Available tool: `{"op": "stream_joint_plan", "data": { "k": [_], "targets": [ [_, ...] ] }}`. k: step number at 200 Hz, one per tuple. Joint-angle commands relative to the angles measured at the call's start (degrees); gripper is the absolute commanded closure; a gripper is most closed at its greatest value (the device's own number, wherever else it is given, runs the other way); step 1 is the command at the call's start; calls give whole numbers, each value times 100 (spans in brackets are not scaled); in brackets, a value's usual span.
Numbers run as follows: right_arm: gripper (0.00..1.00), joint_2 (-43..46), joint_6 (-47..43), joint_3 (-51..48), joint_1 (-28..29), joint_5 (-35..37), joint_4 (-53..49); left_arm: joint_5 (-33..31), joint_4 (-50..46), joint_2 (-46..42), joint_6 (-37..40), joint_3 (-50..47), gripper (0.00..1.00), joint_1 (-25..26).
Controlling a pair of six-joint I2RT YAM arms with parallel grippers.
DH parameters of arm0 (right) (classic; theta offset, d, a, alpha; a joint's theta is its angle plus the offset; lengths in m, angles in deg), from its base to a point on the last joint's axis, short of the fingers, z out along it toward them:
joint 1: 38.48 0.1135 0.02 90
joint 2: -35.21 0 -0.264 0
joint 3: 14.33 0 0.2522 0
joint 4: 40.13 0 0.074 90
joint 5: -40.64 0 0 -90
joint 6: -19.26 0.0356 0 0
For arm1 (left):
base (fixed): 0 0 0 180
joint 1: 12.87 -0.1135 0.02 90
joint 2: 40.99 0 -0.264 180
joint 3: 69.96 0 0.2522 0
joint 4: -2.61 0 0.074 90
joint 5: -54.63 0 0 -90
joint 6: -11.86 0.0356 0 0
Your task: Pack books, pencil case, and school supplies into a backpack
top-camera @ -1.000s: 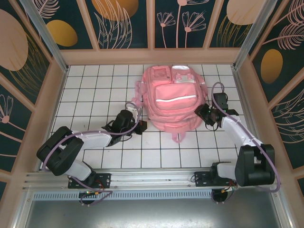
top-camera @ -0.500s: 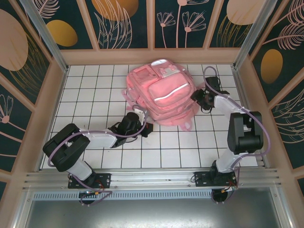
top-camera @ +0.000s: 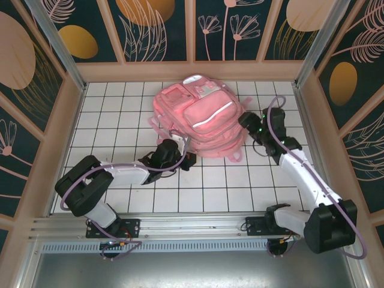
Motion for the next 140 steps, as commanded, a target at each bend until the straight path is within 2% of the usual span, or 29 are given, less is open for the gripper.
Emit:
{"op": "stream_joint_plan", "data": {
  "k": [1,23,59,140],
  "targets": [
    [34,-24,1288,-1000,403,-1163,849,278,126,-145,-67,278,100,53],
    [35,-163,2095,-1596,771,-1381,1791,378,189,-77,-157,332,100,67],
    [31,-377,2400,-1652,1142,-1083,2584,370,107,-56,-168,338,100,93],
    [38,-1333,2766,-1478,1203,-1098,3554,414,158,-119,-287,266,100,110]
  ]
}}
